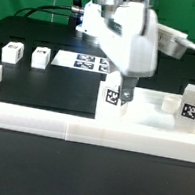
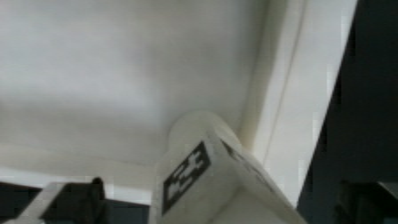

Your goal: Assemble square table

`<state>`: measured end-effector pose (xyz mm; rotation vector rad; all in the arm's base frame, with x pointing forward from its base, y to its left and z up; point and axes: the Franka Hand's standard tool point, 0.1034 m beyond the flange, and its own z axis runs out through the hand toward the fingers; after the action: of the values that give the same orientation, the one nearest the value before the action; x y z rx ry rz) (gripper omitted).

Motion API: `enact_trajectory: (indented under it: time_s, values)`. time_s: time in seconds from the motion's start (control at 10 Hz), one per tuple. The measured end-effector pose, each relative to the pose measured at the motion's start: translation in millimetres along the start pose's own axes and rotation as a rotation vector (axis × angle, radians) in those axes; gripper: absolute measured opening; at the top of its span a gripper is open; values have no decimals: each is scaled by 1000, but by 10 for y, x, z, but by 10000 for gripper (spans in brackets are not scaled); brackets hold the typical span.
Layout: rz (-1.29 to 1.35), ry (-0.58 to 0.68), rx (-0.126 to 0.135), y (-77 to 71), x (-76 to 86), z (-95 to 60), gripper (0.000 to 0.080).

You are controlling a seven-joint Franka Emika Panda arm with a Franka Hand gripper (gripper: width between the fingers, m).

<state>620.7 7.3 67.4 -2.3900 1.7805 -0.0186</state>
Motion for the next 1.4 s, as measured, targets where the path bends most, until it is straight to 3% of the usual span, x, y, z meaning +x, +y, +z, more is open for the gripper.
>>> enact_trajectory:
  time_s: [0.4, 0.5, 0.6, 0.9, 1.1, 1.4]
  values:
    - [-307, 2, -3, 2, 15, 0, 649]
    - [-555, -8, -26, -24, 60, -10, 649]
    - [-698, -11, -29, -68, 84, -25, 649]
    - [-707, -13, -32, -70, 92, -15, 622]
    - [-580, -13, -31, -66, 93, -12, 294]
    - [-402, -9, -34, -47, 117, -9, 294]
